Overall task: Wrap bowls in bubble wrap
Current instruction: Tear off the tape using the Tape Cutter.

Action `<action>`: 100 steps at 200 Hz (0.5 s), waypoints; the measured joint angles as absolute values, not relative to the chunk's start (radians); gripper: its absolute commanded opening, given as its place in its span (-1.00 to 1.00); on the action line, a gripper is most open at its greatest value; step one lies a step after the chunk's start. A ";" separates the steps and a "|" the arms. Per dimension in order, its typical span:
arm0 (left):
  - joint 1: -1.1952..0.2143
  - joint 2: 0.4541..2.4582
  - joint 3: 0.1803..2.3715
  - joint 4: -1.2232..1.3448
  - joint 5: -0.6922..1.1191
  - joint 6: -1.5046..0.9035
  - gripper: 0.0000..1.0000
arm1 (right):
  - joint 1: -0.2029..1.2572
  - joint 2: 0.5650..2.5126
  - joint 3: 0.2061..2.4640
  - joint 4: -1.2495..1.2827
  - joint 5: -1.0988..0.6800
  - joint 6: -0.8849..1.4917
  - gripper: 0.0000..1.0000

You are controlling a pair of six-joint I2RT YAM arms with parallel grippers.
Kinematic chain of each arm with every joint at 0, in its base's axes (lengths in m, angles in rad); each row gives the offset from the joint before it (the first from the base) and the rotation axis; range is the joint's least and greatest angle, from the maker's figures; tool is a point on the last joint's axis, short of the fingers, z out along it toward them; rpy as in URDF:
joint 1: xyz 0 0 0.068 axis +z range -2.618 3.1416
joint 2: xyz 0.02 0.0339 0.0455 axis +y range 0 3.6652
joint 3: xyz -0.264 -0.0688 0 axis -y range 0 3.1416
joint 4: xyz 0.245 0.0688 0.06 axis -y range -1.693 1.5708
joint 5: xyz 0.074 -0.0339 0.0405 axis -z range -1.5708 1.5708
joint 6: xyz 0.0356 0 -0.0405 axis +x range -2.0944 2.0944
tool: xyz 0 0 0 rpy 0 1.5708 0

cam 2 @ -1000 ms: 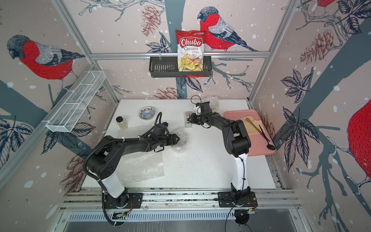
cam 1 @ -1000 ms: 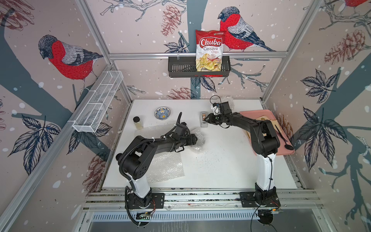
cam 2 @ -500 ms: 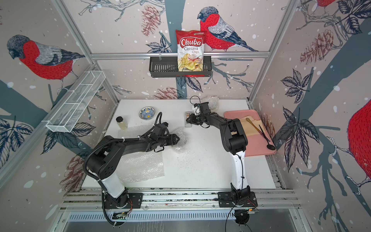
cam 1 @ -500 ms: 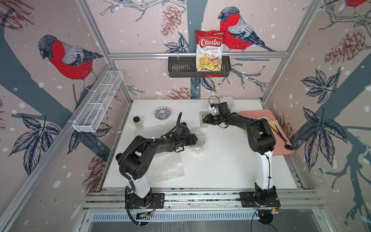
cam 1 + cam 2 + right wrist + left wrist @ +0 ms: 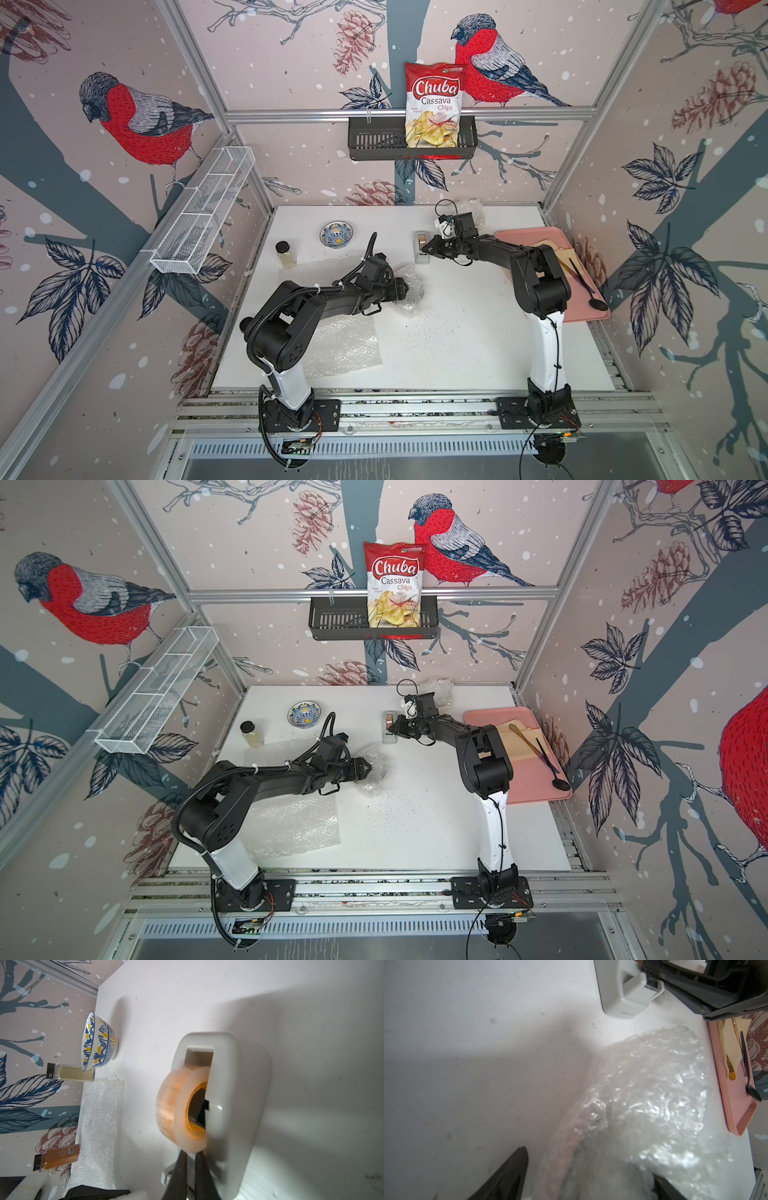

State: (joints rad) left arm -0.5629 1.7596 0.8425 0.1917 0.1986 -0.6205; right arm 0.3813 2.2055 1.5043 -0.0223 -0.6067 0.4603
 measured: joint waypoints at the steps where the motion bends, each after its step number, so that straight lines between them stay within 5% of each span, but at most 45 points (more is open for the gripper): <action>1: -0.563 1.760 0.842 0.192 0.199 -0.620 0.55 | 0.381 2.206 1.504 -0.020 -0.611 0.464 -0.83; 100: -0.563 1.744 0.829 0.183 0.183 -0.622 0.55 | 0.375 2.197 1.472 0.029 -0.698 0.524 -1.00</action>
